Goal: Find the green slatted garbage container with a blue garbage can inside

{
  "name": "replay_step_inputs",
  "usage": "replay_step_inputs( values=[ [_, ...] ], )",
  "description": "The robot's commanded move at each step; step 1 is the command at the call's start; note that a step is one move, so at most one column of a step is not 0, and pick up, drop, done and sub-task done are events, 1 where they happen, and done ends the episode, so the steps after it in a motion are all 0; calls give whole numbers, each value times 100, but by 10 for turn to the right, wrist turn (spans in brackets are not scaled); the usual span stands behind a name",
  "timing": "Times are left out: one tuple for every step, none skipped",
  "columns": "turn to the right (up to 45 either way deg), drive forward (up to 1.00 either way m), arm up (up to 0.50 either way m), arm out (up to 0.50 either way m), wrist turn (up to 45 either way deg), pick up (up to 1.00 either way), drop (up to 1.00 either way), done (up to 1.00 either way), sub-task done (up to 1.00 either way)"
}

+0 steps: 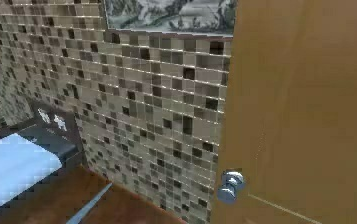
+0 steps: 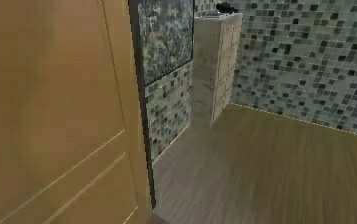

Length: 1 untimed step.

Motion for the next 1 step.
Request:
replay_step_inputs(
  values=[
    [-450,0,0,0,0,0,0,0,0]
  ],
)
